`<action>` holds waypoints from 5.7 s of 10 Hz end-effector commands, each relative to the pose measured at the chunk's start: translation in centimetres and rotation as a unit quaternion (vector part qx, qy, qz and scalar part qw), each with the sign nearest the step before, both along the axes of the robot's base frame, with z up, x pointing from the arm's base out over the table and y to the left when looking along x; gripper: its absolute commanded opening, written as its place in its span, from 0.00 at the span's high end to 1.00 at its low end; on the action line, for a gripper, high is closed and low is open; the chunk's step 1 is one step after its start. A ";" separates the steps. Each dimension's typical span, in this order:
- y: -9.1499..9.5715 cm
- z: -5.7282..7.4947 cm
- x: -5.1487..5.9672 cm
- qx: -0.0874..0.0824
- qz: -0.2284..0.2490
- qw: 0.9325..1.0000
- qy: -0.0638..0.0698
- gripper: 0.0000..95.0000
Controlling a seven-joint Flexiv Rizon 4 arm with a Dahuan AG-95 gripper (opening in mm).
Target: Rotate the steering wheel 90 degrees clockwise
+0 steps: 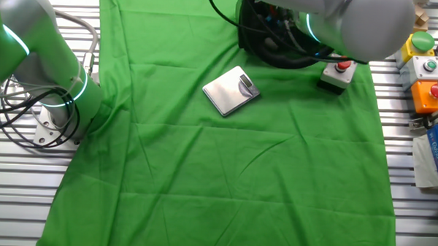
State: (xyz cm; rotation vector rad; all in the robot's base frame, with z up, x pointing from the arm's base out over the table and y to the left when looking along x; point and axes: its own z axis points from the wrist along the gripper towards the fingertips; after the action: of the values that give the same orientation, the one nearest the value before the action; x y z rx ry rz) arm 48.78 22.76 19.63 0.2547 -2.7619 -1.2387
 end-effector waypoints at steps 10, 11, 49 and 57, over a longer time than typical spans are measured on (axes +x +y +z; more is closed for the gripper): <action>0.7 0.5 2.7 0.025 -0.021 0.999 0.017 1.00; 0.6 0.6 2.6 0.025 -0.021 0.999 0.018 1.00; 3.1 2.4 3.0 0.018 -0.050 0.998 0.038 1.00; 3.1 1.8 3.8 0.015 -0.044 0.998 0.032 1.00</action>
State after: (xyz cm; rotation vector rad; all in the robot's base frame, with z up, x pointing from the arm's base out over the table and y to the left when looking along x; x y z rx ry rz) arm 52.59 25.90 21.31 0.0942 -2.7285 -1.2873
